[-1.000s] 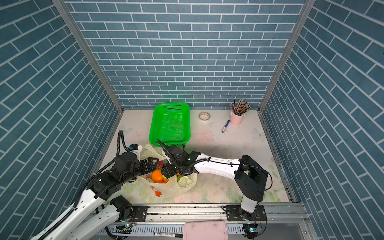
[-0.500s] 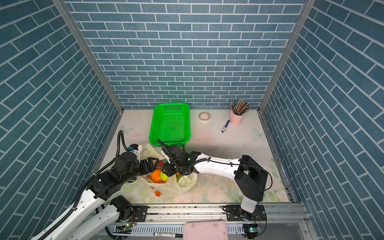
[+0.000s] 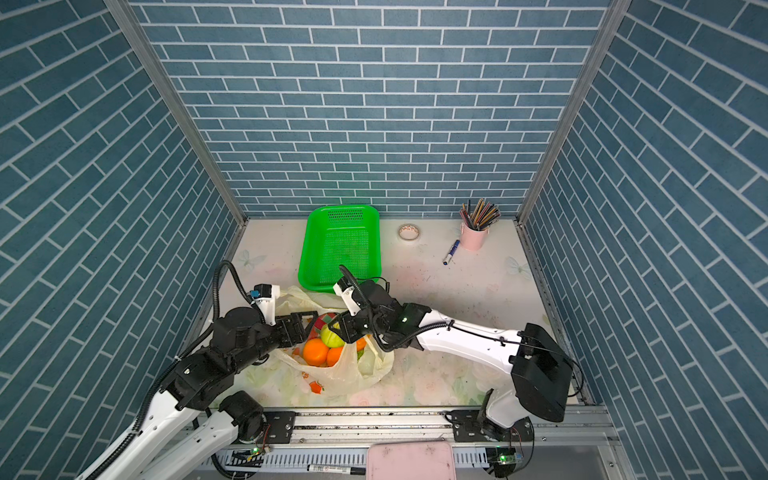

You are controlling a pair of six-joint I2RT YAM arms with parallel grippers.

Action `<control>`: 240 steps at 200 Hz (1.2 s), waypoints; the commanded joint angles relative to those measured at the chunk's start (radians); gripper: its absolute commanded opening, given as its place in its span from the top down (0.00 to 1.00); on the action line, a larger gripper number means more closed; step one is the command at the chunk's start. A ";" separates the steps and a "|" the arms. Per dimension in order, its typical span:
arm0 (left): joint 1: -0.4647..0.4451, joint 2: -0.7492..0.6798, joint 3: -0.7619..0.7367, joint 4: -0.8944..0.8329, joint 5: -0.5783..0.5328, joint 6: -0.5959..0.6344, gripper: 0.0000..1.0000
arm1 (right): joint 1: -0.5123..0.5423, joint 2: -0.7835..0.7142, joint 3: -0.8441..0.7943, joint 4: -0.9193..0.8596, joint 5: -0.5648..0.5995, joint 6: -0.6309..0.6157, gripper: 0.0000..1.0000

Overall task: Untie the knot of the plastic bag and take out the fruit
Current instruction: 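Grasp the green pear inside the bag with the right gripper, then lift the pear out and hand it to the left gripper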

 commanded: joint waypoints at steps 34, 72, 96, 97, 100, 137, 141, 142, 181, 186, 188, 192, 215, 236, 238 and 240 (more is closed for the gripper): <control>-0.001 -0.099 -0.014 0.255 0.083 0.221 0.13 | -0.058 -0.151 -0.071 0.194 -0.054 0.076 0.71; -0.001 -0.063 0.000 0.350 0.186 0.396 0.12 | -0.120 -0.216 -0.067 0.221 -0.100 0.082 0.70; -0.001 0.002 0.017 0.394 0.264 0.545 0.11 | -0.181 -0.239 -0.062 0.226 -0.123 0.084 0.70; 0.000 0.006 0.018 0.394 0.266 0.550 0.11 | -0.184 -0.240 -0.063 0.225 -0.124 0.084 0.70; 0.000 0.015 0.023 0.397 0.272 0.567 0.11 | -0.193 -0.242 -0.061 0.221 -0.126 0.084 0.70; -0.001 0.144 0.084 0.450 0.368 0.780 0.11 | -0.254 -0.256 -0.034 0.201 -0.171 0.076 0.70; -0.003 0.160 0.090 0.455 0.378 0.802 0.11 | -0.257 -0.256 -0.032 0.200 -0.174 0.075 0.70; -0.003 0.164 0.091 0.456 0.380 0.809 0.11 | -0.258 -0.256 -0.031 0.199 -0.175 0.075 0.69; -0.003 0.308 0.156 0.479 0.430 0.981 0.11 | -0.268 -0.253 -0.002 0.180 -0.202 0.061 0.69; -0.005 0.324 0.162 0.484 0.431 0.997 0.11 | -0.271 -0.252 0.001 0.178 -0.205 0.060 0.69; -0.006 0.331 0.164 0.486 0.431 1.003 0.11 | -0.271 -0.251 0.001 0.179 -0.206 0.059 0.69; -0.006 0.344 0.170 0.487 0.436 1.014 0.11 | -0.269 -0.252 0.002 0.179 -0.209 0.059 0.69; -0.011 0.410 0.196 0.503 0.452 1.064 0.11 | -0.271 -0.247 0.011 0.185 -0.224 0.063 0.69; -0.024 0.457 0.213 0.534 0.450 1.084 0.11 | -0.271 -0.244 0.020 0.184 -0.240 0.067 0.69; -0.026 0.459 0.214 0.538 0.449 1.086 0.11 | -0.272 -0.244 0.020 0.183 -0.242 0.068 0.69; -0.028 0.464 0.214 0.542 0.447 1.087 0.11 | -0.271 -0.243 0.021 0.183 -0.242 0.068 0.69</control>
